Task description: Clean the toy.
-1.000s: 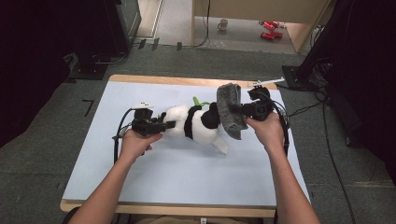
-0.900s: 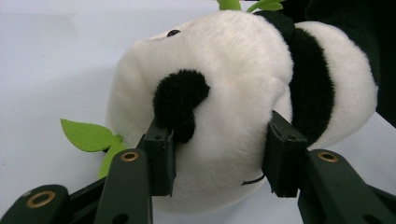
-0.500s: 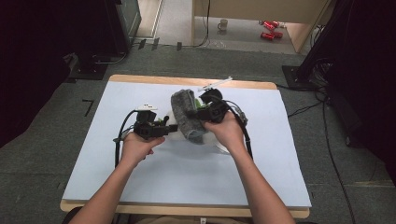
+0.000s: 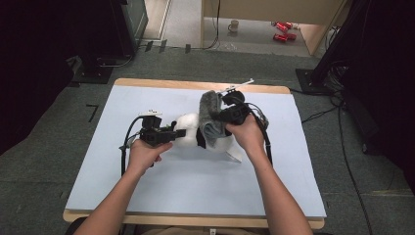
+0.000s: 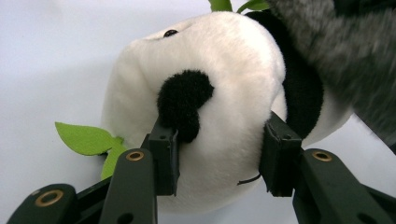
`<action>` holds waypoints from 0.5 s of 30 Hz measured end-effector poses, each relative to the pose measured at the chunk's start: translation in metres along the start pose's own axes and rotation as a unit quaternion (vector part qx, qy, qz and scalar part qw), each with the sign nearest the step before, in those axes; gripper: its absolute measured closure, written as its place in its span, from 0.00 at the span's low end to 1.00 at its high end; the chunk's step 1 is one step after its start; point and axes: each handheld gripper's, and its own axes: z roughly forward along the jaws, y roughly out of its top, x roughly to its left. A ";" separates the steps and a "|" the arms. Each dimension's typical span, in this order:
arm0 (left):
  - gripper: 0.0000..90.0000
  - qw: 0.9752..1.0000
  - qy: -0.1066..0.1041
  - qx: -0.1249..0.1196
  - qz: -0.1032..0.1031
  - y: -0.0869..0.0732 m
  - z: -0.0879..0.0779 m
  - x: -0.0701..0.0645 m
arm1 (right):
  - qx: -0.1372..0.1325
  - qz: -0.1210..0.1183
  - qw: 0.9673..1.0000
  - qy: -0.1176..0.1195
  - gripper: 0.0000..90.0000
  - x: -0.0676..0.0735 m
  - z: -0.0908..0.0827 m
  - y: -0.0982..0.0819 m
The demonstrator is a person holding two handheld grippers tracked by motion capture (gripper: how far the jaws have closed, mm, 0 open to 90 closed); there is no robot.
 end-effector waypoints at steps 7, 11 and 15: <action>0.62 1.000 -0.006 -0.004 -0.006 0.001 0.001 0.003 | -0.014 0.016 1.000 -0.011 0.91 -0.027 -0.025 -0.009; 0.62 1.000 -0.007 -0.004 -0.010 0.001 0.001 0.004 | -0.020 0.032 0.999 -0.029 0.91 -0.041 -0.039 -0.014; 0.61 1.000 -0.008 -0.012 -0.008 -0.001 0.001 0.007 | -0.032 0.045 0.998 -0.032 0.91 -0.050 -0.051 -0.019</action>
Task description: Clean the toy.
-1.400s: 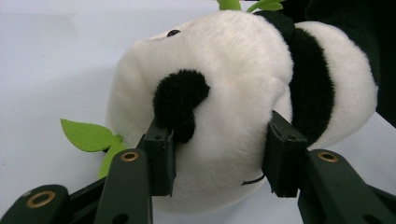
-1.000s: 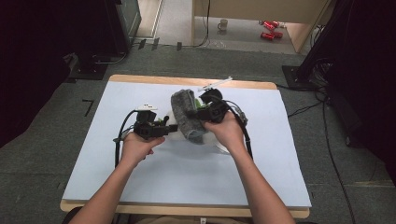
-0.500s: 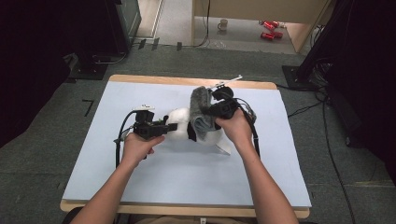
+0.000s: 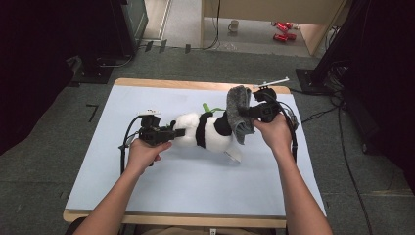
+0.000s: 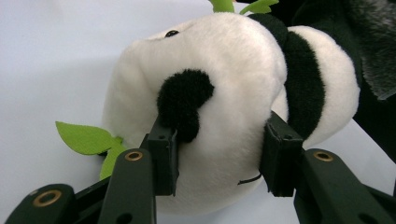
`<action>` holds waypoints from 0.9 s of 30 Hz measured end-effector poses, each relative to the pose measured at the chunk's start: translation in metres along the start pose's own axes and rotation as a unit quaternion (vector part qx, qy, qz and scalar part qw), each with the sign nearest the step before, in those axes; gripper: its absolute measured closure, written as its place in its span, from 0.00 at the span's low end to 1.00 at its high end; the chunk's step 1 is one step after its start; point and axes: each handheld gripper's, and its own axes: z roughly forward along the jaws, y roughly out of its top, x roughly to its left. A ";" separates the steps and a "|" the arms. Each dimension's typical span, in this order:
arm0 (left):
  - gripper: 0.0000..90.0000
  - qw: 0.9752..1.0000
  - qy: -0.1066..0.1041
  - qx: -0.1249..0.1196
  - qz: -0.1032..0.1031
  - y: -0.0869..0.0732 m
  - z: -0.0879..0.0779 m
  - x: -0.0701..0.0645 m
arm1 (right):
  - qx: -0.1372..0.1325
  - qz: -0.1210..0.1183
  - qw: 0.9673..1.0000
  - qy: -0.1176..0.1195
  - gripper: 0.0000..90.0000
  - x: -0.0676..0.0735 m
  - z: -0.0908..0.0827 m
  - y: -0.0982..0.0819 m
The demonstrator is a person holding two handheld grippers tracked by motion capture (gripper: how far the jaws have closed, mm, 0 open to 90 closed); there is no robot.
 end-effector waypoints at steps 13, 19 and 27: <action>0.56 1.000 0.014 -0.006 0.018 0.001 -0.002 -0.003 | -0.008 -0.070 0.996 0.062 0.91 0.057 -0.003 -0.018; 0.44 0.999 0.013 -0.011 0.039 0.002 -0.005 -0.004 | 0.009 -0.068 0.996 0.059 0.91 0.057 0.016 -0.030; 0.37 0.995 0.014 -0.020 0.093 0.002 -0.015 0.002 | 0.004 -0.053 0.997 0.055 0.90 0.045 0.020 -0.028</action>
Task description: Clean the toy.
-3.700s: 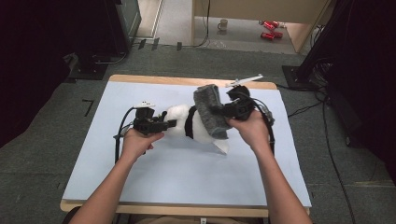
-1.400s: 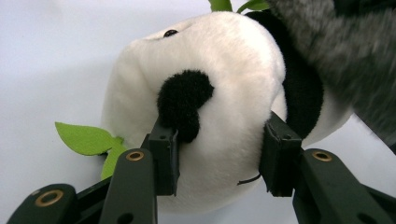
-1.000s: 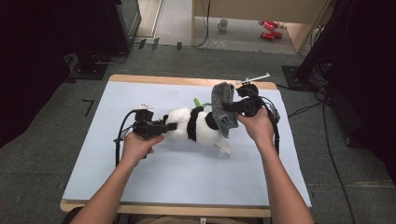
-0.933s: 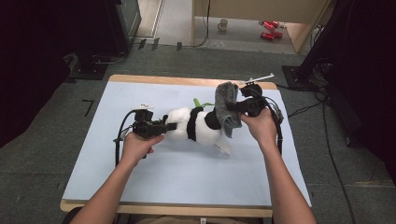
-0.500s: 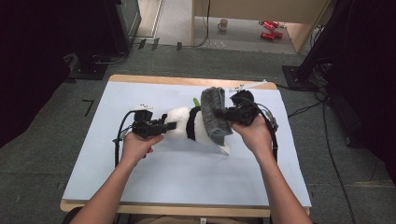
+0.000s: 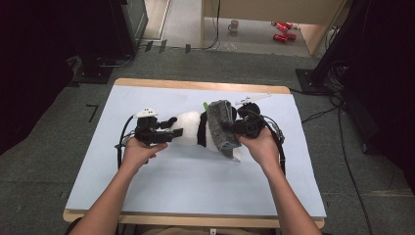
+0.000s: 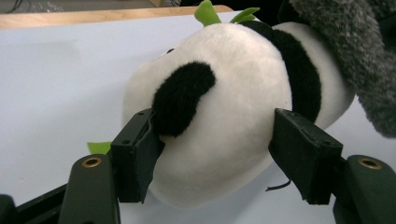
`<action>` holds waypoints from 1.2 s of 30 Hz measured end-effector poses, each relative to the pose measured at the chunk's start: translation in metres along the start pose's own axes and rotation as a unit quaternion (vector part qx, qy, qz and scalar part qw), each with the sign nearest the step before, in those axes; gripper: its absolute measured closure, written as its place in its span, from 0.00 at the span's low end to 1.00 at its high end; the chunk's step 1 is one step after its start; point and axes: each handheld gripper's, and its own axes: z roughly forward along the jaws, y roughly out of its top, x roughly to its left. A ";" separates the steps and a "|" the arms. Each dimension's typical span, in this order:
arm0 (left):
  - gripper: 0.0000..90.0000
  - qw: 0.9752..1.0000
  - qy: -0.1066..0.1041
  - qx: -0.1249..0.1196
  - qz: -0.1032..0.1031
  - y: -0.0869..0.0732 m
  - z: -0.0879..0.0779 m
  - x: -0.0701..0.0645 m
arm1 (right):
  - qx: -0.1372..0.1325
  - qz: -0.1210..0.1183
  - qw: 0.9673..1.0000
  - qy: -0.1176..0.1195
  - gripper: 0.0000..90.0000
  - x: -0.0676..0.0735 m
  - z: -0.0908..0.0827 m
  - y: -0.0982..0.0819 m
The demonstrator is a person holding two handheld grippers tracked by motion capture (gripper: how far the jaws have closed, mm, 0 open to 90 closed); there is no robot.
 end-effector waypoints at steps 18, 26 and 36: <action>0.37 1.000 -0.017 0.016 0.008 -0.007 0.015 0.026 | 0.001 0.014 1.000 -0.001 0.87 -0.026 0.012 0.022; 0.37 1.000 -0.020 0.000 0.002 -0.004 0.025 0.027 | 0.001 0.026 1.000 0.003 0.86 -0.034 0.015 0.026; 0.21 0.999 0.020 0.006 0.037 -0.005 0.047 0.015 | -0.003 0.025 1.000 -0.001 0.85 -0.032 0.018 0.026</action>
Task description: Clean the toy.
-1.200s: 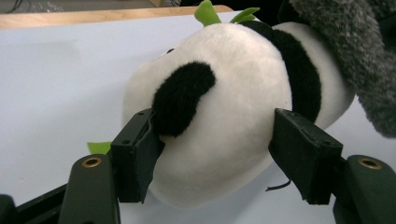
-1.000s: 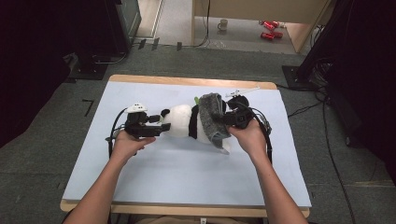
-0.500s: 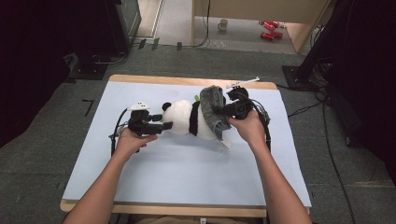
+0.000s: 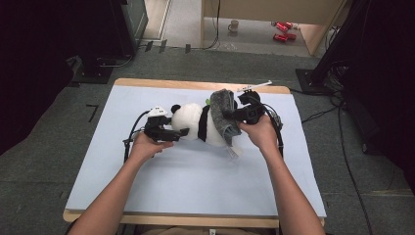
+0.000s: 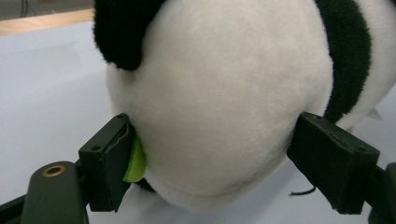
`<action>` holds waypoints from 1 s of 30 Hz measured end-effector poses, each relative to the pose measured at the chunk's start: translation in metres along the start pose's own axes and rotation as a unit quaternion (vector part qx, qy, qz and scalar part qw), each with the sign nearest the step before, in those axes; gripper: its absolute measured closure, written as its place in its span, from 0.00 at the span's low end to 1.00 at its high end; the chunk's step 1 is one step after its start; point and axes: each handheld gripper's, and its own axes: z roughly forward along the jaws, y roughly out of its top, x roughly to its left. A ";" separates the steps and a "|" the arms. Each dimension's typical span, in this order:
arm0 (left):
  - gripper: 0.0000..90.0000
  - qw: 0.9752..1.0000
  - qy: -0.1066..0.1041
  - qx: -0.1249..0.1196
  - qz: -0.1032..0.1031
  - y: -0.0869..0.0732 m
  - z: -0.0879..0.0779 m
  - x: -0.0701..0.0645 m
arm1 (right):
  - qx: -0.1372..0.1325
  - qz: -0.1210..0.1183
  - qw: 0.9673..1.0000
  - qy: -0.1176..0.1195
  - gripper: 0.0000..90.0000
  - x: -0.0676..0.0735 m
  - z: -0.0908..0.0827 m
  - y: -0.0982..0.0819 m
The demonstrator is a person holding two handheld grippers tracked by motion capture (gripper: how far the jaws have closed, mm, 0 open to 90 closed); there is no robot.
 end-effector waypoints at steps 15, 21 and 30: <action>0.66 0.994 -0.006 0.053 -0.098 0.010 -0.023 -0.024 | -0.039 0.010 0.999 -0.012 0.88 0.006 -0.011 -0.001; 0.64 0.992 -0.002 0.064 -0.107 0.003 -0.041 -0.040 | -0.056 0.000 0.998 0.025 0.89 0.025 -0.027 0.006; 0.61 0.994 0.003 0.058 -0.097 -0.003 -0.033 -0.038 | -0.050 -0.049 0.994 0.079 0.89 0.085 0.005 0.016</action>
